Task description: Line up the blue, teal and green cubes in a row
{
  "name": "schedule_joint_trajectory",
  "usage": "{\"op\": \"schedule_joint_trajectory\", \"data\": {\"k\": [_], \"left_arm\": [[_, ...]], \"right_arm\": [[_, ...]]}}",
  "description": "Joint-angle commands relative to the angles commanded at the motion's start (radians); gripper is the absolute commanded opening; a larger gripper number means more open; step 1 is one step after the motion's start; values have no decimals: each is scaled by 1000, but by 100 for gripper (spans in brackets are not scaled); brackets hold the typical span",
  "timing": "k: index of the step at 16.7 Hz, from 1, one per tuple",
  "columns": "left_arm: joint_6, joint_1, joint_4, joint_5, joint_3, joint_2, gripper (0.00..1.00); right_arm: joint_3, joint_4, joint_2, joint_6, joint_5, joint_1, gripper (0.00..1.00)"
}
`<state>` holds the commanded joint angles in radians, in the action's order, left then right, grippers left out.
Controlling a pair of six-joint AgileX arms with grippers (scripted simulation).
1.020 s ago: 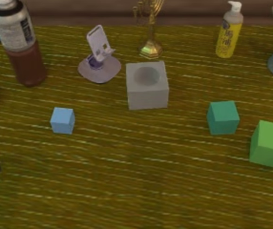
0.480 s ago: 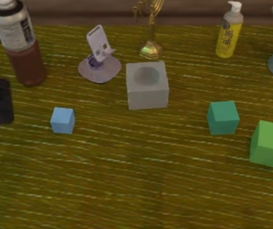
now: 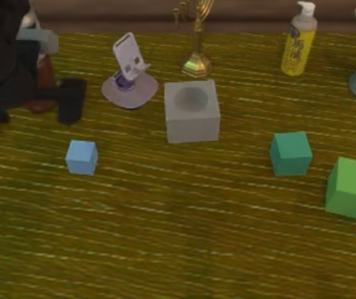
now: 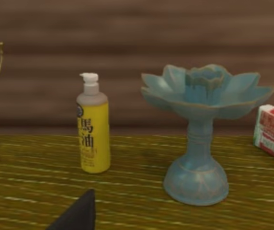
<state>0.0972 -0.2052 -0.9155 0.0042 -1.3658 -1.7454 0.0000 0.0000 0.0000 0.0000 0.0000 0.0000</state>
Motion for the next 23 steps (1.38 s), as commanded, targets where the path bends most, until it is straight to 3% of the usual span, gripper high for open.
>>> {"op": "schedule_joint_trajectory", "data": {"k": [6, 14, 23], "left_arm": [[24, -41, -176, -1, -322, -393, 100], [28, -41, -195, -1, -373, -452, 100], [26, -45, 84, 0, -218, -576, 100]], "right_arm": [[0, 0, 0, 0, 0, 0, 100], [0, 0, 0, 0, 0, 0, 100], [0, 0, 0, 0, 0, 0, 100]]}}
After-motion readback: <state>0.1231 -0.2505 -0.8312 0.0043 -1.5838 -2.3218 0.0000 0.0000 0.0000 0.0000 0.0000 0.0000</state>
